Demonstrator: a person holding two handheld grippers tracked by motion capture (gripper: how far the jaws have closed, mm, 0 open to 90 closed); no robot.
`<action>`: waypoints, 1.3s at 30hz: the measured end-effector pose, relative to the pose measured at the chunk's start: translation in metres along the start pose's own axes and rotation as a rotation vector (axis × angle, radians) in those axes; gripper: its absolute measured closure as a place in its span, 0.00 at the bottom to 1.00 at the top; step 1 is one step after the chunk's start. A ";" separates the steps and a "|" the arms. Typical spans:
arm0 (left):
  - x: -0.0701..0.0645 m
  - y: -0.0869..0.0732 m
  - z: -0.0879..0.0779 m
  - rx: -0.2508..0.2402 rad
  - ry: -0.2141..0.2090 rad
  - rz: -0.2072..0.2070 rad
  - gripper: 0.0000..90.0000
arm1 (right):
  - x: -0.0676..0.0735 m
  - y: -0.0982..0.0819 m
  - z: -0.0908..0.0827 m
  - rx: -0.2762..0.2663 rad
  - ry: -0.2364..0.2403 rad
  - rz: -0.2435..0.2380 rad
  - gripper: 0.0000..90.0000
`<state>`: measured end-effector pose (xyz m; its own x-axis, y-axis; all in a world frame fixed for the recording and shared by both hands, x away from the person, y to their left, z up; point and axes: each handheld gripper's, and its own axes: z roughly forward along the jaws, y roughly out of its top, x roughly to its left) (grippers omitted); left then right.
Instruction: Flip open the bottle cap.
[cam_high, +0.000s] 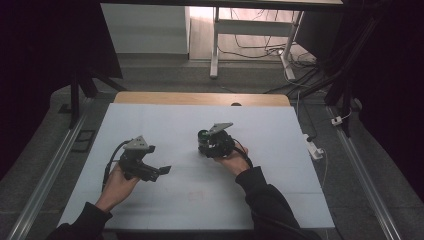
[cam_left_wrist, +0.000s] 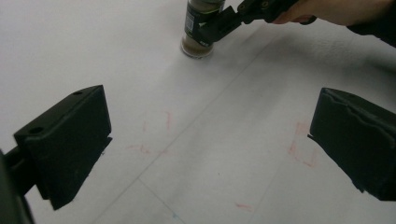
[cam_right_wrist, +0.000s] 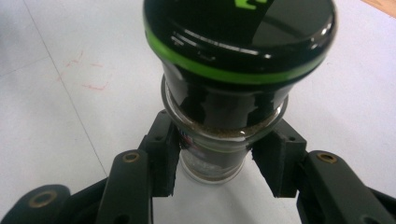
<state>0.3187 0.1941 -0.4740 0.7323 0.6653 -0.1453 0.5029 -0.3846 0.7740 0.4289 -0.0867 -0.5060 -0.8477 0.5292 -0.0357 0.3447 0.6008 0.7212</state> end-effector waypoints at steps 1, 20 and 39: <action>0.000 0.002 0.002 -0.001 -0.002 0.004 0.00 | 0.000 0.000 0.000 0.002 0.000 -0.001 0.59; 0.004 0.031 0.039 0.000 -0.025 0.078 0.00 | 0.000 0.000 0.000 0.003 -0.001 -0.003 0.59; 0.013 0.055 0.076 0.007 -0.054 0.062 0.00 | 0.000 0.000 0.000 0.004 -0.002 -0.004 0.59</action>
<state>0.3910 0.1334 -0.4798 0.7859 0.6044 -0.1304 0.4590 -0.4289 0.7781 0.4287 -0.0862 -0.5056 -0.8482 0.5282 -0.0400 0.3430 0.6053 0.7183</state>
